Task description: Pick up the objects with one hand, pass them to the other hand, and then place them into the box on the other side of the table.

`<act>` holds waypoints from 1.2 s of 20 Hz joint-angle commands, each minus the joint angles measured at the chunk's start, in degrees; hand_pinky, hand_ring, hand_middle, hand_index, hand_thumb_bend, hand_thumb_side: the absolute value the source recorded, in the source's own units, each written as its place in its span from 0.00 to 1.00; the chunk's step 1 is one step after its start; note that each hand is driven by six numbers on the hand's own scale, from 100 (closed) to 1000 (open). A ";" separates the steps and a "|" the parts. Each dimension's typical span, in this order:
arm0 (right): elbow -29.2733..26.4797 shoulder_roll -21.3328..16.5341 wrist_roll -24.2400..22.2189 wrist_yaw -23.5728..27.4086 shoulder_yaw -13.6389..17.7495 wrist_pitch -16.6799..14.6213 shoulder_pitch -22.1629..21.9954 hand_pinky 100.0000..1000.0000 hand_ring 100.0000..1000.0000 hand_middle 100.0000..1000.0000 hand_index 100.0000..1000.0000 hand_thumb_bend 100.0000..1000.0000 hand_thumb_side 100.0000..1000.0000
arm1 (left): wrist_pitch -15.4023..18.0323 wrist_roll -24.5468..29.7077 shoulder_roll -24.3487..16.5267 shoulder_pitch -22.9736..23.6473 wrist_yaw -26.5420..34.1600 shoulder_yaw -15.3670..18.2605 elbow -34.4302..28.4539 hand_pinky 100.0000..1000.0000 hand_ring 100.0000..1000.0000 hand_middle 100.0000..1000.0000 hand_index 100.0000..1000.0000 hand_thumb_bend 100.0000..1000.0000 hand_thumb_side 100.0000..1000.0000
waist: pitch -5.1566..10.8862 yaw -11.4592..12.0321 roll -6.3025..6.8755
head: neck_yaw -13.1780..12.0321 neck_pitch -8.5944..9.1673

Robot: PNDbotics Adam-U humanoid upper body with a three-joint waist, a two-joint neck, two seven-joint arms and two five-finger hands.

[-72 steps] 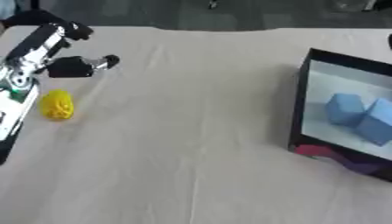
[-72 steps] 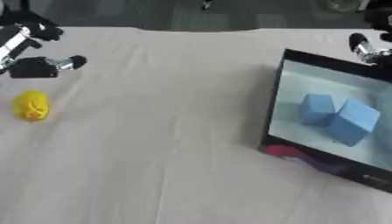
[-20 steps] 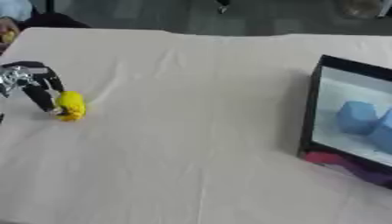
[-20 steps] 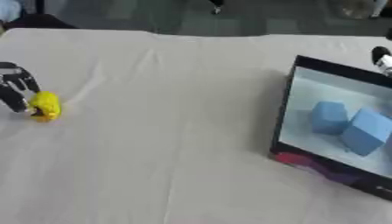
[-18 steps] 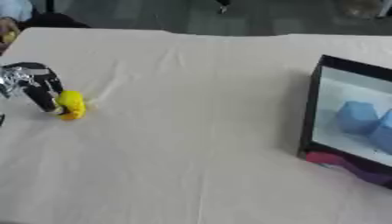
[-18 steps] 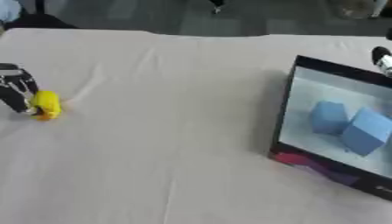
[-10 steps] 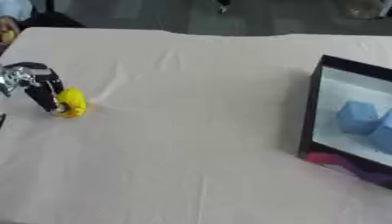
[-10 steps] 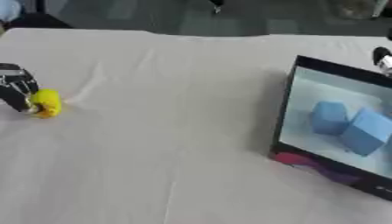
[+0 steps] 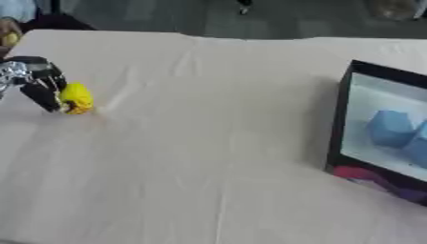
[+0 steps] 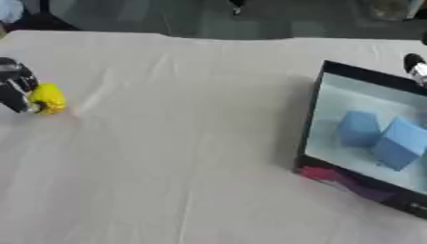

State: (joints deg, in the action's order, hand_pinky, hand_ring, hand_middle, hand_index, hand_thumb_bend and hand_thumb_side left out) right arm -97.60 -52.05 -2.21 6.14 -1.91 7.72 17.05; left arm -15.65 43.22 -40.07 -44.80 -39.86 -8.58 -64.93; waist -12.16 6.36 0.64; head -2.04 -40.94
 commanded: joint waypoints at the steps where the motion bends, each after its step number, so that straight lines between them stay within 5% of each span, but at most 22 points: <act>1: -0.60 -1.74 0.08 0.01 0.66 -0.41 0.35 0.99 1.00 0.91 0.93 0.10 0.53 | -0.93 -1.31 -2.93 -0.46 1.86 1.61 -3.45 0.80 0.78 0.62 0.48 0.09 0.00 | 1.46 0.13 0.02 | 0.31 0.44; 4: -1.60 -1.97 0.26 0.83 0.87 -0.59 0.55 0.99 1.00 0.91 0.93 0.11 0.52 | -1.43 -4.13 -2.35 0.11 5.52 2.04 -7.16 0.78 0.77 0.60 0.47 0.00 0.00 | 1.50 0.15 -0.17 | 0.52 0.58; 13: -7.84 -2.60 -0.21 3.64 0.87 -0.18 1.64 0.99 1.00 0.92 0.94 0.11 0.50 | -1.68 -14.84 3.01 1.88 15.53 0.12 -15.47 0.72 0.74 0.57 0.46 0.00 0.03 | 1.55 -0.23 -0.83 | 1.65 1.04; 24: -16.11 -2.95 -2.22 5.66 0.29 -0.08 3.14 0.98 1.00 0.92 0.94 0.12 0.46 | -0.52 -26.13 13.79 4.29 17.10 -1.90 -19.66 0.70 0.73 0.55 0.45 0.00 0.11 | 1.52 -0.75 -1.72 | 3.07 1.47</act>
State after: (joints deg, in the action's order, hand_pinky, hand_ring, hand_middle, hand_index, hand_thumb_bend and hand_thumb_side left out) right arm -112.01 -52.75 -4.00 11.40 -2.02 7.72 19.38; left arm -16.48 18.17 -26.51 -39.78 -22.48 -10.52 -83.20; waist -12.16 5.66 -0.32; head 0.73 -39.90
